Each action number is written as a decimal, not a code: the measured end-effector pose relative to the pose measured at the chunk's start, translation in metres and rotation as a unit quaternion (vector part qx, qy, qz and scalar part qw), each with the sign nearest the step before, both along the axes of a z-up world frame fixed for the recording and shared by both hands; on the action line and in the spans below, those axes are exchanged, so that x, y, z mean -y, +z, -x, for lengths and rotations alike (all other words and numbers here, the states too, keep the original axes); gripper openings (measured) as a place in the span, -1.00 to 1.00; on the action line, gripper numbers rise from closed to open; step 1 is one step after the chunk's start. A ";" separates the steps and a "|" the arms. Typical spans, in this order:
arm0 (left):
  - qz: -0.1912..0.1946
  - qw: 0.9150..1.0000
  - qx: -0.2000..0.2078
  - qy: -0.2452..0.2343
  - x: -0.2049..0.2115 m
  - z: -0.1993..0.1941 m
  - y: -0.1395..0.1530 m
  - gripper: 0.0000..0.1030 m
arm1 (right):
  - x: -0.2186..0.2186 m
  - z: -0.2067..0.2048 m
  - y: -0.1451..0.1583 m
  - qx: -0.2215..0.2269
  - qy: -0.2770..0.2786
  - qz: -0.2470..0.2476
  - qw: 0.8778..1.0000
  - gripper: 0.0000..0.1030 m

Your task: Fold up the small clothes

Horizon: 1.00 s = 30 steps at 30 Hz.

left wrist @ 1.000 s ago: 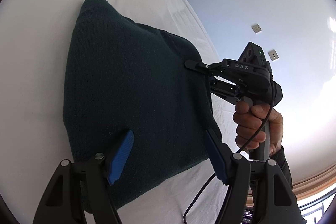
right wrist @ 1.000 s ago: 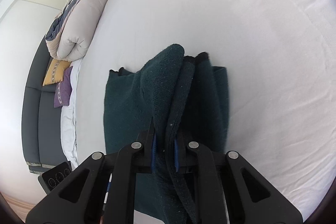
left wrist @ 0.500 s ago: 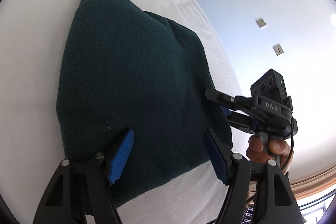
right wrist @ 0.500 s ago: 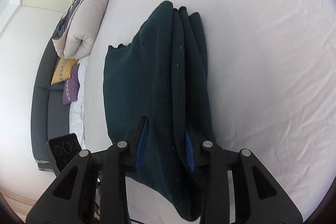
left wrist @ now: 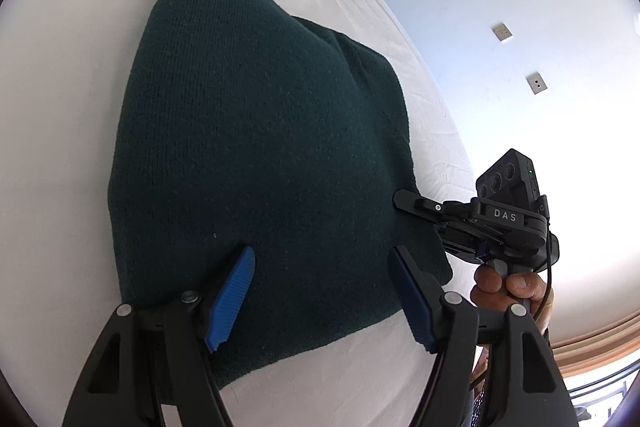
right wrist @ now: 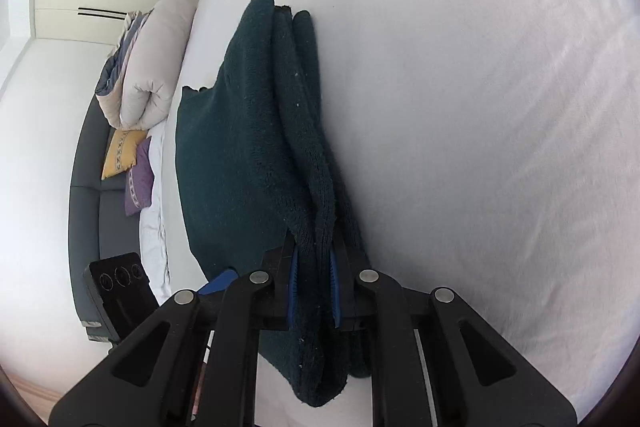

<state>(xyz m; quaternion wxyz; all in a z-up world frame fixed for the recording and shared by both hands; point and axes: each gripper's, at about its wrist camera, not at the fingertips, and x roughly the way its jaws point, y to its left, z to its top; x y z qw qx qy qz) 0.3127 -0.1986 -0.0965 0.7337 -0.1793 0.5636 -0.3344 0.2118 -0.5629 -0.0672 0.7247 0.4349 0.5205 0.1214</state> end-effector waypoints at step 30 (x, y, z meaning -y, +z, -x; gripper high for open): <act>-0.155 0.979 0.135 0.012 0.034 -0.052 0.024 0.49 | 0.003 -0.015 0.039 0.085 -0.009 0.028 0.996 -0.66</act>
